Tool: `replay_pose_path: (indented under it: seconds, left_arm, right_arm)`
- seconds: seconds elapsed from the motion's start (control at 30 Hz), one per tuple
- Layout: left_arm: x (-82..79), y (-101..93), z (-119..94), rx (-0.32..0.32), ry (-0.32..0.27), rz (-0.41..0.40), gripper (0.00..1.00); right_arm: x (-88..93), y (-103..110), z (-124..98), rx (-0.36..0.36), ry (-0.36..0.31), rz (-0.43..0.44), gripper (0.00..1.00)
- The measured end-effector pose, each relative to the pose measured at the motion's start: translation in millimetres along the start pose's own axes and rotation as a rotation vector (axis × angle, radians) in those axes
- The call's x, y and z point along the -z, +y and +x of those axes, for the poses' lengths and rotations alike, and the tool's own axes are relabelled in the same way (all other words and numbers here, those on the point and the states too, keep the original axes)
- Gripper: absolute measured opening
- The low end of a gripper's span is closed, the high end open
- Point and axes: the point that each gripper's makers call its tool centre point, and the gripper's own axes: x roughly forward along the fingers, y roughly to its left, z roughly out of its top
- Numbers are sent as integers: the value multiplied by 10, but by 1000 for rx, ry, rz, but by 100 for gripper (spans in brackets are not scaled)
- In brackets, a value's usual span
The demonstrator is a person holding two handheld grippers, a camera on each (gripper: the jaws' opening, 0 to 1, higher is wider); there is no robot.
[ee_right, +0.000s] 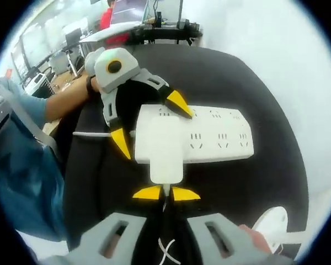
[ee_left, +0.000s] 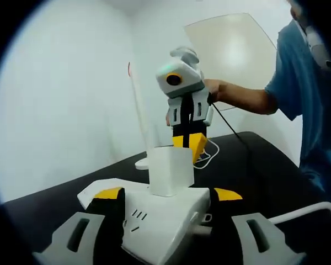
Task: Insert the desk lamp plug into the socket, turn on the power strip switch, turn on the lamp switch, then turn off the lamp switch, turn off the power strip switch, and remove the plug from the socket.
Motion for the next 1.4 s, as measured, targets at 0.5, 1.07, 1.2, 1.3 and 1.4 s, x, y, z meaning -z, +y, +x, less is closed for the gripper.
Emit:
replay_pose_path:
  seconds: [0.5, 1.07, 1.2, 1.3, 1.4]
  left_arm:
    - [13, -35, 12, 11, 20, 28, 59]
    - [3, -56, -3, 14, 16, 32, 58]
    - [-4, -57, -7, 15, 14, 32, 58]
    - [-11, -60, -10, 14, 13, 34, 58]
    - [-10, -55, -14, 13, 14, 34, 58]
  right_arm:
    - [-200, -48, -136, 65, 19, -21, 6]
    - [-16, -51, 7, 49, -129, 100, 5]
    - [-8, -38, 5, 40, -172, 127, 5]
    - [1, -13, 22, 49, -180, 106, 5]
    - [-23, -15, 1, 58, -176, 98, 5]
